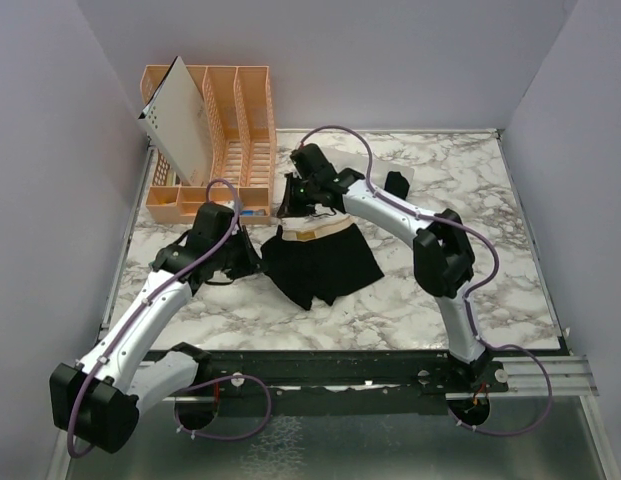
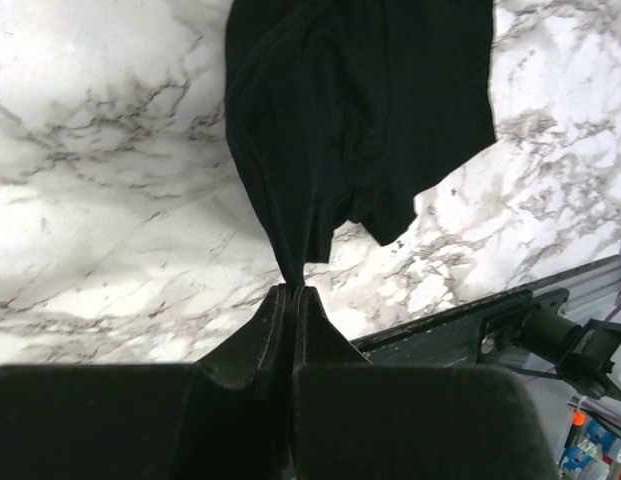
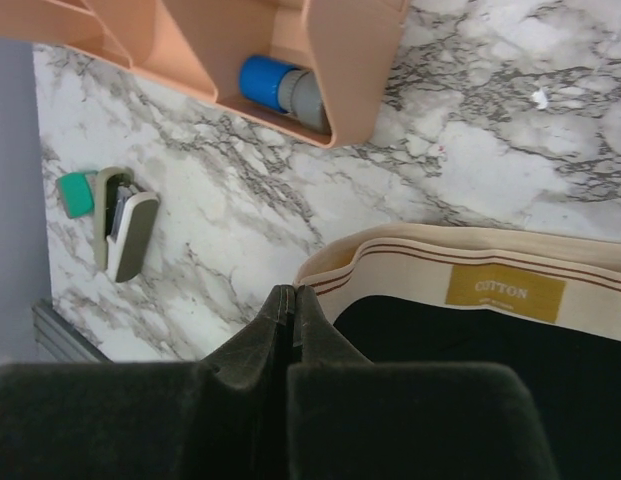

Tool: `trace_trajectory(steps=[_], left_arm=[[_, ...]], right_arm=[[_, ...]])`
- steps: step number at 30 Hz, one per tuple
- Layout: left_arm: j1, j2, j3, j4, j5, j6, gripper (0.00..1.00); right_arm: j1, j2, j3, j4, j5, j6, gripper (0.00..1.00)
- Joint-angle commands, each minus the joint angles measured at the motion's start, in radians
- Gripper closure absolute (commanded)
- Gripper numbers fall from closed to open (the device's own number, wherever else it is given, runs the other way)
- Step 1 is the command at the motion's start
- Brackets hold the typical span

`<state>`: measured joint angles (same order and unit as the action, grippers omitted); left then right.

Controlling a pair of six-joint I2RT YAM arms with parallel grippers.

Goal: Roll the underwear
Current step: Fold the underwear at the center of the board.

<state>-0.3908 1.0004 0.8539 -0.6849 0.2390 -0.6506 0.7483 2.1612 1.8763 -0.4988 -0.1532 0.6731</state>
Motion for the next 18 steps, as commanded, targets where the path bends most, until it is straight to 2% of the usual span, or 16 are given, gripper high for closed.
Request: trace_trajectory(steps=[1, 10, 18], left_arm=[[0.020, -0.039, -0.020, -0.115, -0.073, -0.006, 1.00], [0.117, -0.038, -0.018, -0.189, -0.120, 0.064, 1.00], [0.139, 0.034, 0.007, -0.104, -0.005, 0.103, 1.00]], right_arm=[[0.029, -0.034, 0.034, 0.025, -0.063, 0.024, 0.99], [0.070, 0.041, 0.161, -0.025, -0.075, 0.033, 1.00], [0.018, 0.097, 0.251, -0.072, -0.020, -0.034, 1.00]])
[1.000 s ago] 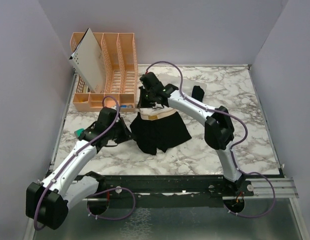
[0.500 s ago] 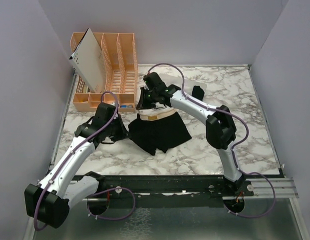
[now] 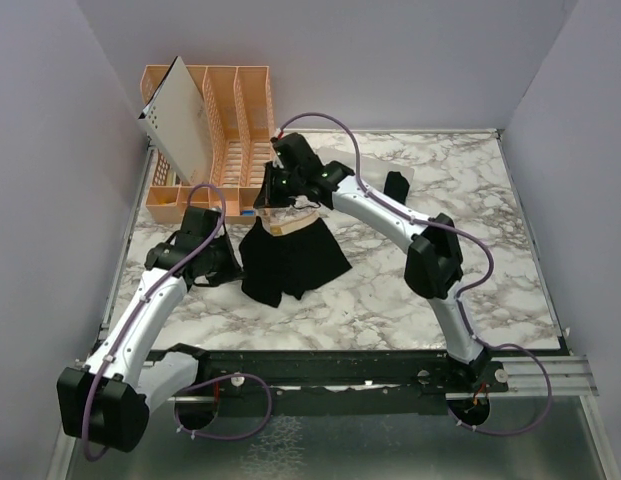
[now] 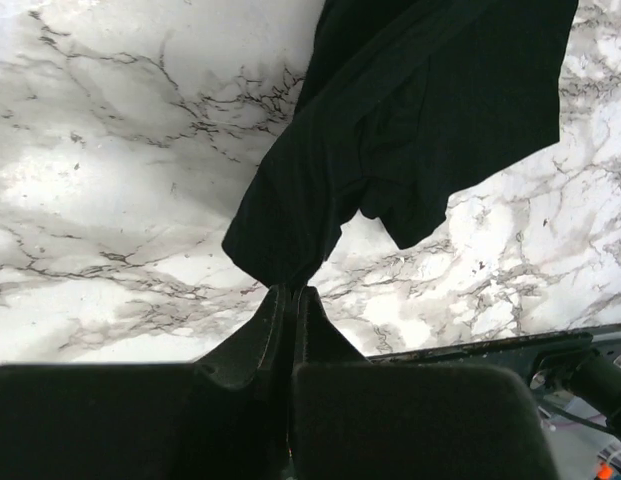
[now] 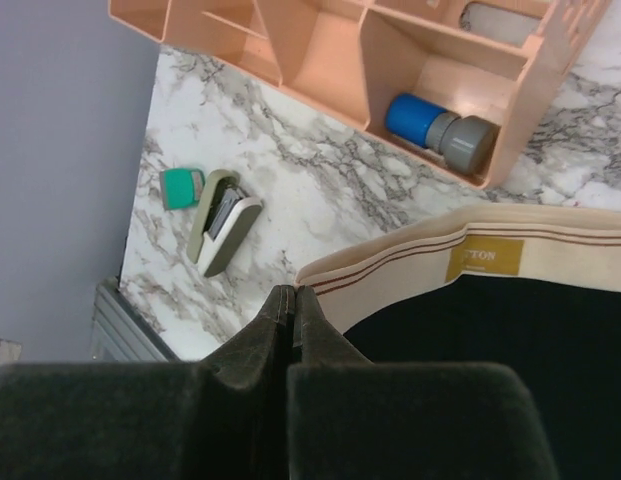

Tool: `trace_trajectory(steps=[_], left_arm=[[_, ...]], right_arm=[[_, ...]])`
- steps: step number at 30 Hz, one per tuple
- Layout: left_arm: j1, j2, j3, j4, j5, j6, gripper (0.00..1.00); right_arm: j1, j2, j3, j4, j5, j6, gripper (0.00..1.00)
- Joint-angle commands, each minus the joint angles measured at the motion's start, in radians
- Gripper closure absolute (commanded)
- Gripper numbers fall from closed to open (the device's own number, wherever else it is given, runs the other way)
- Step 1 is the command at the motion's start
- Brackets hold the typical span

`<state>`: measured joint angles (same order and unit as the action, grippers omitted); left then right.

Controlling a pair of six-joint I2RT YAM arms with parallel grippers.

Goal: Roll the underwear
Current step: Fold the underwear at the center of the board.

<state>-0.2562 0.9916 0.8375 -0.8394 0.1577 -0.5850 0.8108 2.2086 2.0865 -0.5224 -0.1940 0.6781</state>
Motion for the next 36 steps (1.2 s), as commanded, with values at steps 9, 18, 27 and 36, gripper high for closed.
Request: trace_trajectory(steps=[9, 18, 27, 36], left_arm=[[0.003, 0.188, 0.090, 0.202, 0.222, -0.017, 1.00], [-0.087, 0.308, 0.115, 0.310, 0.350, -0.097, 1.00], [-0.250, 0.429, 0.177, 0.459, 0.369, -0.239, 1.00], [-0.335, 0.566, 0.267, 0.549, 0.385, -0.289, 1.00]], right_arm=[[-0.162, 0.074, -0.022, 0.023, -0.083, -0.118, 1.00], [-0.232, 0.127, -0.012, 0.011, -0.098, -0.165, 1.00], [-0.246, 0.133, -0.045, -0.001, -0.102, -0.234, 1.00], [-0.283, 0.095, -0.160, 0.059, -0.074, -0.265, 1.00]])
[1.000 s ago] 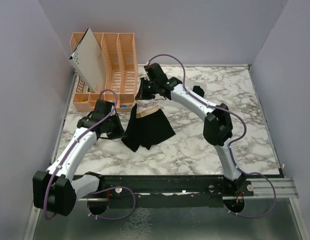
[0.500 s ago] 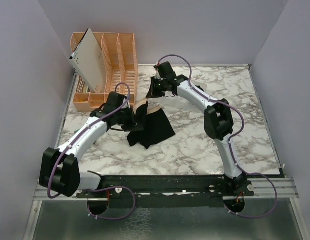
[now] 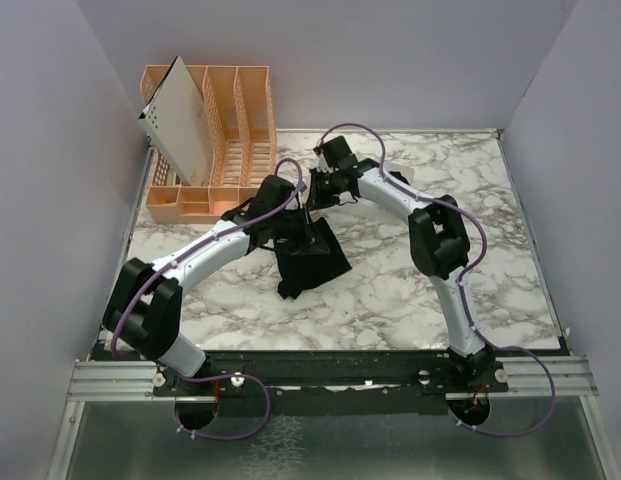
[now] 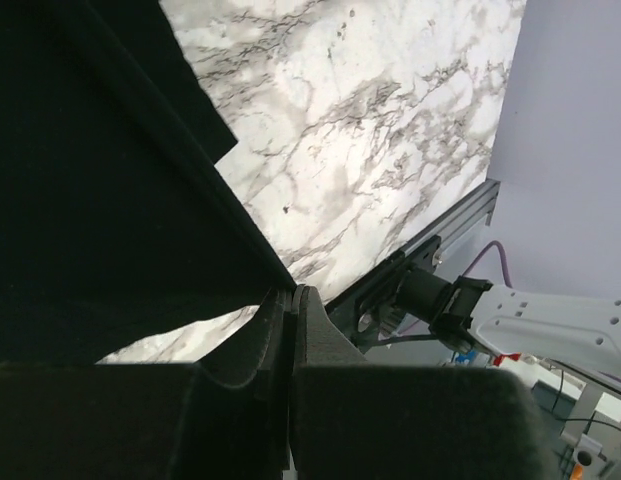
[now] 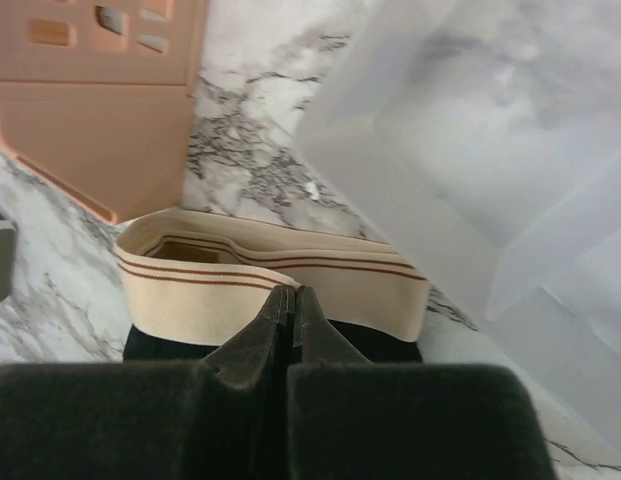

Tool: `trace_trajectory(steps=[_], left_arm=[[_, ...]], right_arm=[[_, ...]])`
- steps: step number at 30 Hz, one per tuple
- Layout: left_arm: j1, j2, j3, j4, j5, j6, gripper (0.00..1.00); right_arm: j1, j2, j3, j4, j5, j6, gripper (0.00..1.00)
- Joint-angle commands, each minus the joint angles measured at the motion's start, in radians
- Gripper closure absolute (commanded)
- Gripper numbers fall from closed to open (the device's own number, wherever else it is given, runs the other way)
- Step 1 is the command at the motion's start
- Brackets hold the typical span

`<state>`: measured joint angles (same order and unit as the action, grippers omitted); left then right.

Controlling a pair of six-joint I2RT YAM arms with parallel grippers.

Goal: Roll the underwear
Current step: Fold the underwear at the center of the board.

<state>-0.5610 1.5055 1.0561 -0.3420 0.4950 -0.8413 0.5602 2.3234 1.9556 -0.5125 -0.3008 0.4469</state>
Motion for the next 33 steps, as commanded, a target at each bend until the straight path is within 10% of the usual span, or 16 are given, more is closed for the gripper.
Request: trace_trajectory(steps=[1, 14, 20, 24, 33], left_arm=[[-0.038, 0.069, 0.058, 0.055, 0.047, -0.033, 1.00], [-0.093, 0.234, 0.101, 0.116, -0.017, -0.057, 1.00], [-0.097, 0.210, 0.097, 0.122, -0.031, -0.056, 0.40], [-0.095, 0.081, 0.058, 0.087, -0.121, -0.042, 0.29], [-0.057, -0.145, -0.130, -0.043, -0.328, -0.025, 0.18]], right_arm=[[-0.039, -0.023, -0.038, 0.058, 0.034, -0.037, 1.00], [-0.080, 0.016, -0.043, 0.116, -0.061, -0.114, 0.96], [-0.086, 0.041, 0.019, 0.037, -0.077, -0.149, 0.70], [-0.114, -0.047, -0.014, 0.037, -0.031, -0.155, 0.52], [-0.135, -0.345, -0.315, 0.093, -0.069, -0.162, 0.50]])
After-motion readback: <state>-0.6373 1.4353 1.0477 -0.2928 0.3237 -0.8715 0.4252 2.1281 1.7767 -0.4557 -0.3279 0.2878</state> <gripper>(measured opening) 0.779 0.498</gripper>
